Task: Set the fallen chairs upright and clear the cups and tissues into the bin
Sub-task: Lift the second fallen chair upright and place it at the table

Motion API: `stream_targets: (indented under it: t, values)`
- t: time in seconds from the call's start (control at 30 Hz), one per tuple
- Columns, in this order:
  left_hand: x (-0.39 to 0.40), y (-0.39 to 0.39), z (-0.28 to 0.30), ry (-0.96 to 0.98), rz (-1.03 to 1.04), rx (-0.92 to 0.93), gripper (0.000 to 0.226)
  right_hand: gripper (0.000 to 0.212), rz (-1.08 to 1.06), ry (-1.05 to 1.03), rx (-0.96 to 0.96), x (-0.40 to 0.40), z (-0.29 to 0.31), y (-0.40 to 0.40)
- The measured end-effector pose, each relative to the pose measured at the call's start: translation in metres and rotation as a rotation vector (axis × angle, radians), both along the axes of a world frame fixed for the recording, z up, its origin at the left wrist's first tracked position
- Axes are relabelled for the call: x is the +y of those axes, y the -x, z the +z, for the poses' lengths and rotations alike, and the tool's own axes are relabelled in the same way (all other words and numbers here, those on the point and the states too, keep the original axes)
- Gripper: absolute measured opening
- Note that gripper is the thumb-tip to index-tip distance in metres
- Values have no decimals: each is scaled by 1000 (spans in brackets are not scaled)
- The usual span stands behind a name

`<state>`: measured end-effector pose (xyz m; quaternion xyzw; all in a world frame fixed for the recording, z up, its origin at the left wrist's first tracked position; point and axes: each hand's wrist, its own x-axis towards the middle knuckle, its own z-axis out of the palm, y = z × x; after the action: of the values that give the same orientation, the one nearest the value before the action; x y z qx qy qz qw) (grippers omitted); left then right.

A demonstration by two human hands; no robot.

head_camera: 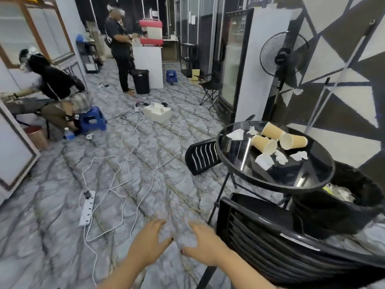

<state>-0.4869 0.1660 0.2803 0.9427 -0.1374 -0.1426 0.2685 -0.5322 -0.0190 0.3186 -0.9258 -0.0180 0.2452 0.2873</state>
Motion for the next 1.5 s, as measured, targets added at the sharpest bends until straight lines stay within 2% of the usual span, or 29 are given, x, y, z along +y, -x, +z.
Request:
stream_targets:
  t: [0.17, 0.3, 0.6, 0.93, 1.17, 1.3, 1.43, 1.5]
  values:
    - [60, -17, -17, -138, 45, 147, 73, 88, 17, 133, 98, 29, -20, -43]
    - [98, -50, -20, -230, 55, 194, 78, 89, -10, 195, 135, 52, -26, -81]
    - [142, -142, -16, -255, -41, 168, 75, 88, -91, 256, 166, 101, -36, -155]
    - [143, -246, -27, -230, -102, 183, 72, 82, -102, 245, 202, 114, -49, -258]
    - [115, -374, -30, -222, -116, 246, 71, 84, -116, 236, 218, 91, -57, -382]
    - [101, -455, -26, -231, -103, 220, 67, 85, -128, 193, 168, 79, -59, -461]
    - [99, -504, -17, -225, -84, 193, 66, 73, -147, 172, 128, 78, -56, -511]
    - [100, -536, -18, -214, -79, 198, 66, 73, -133, 176, 119, 77, -58, -544]
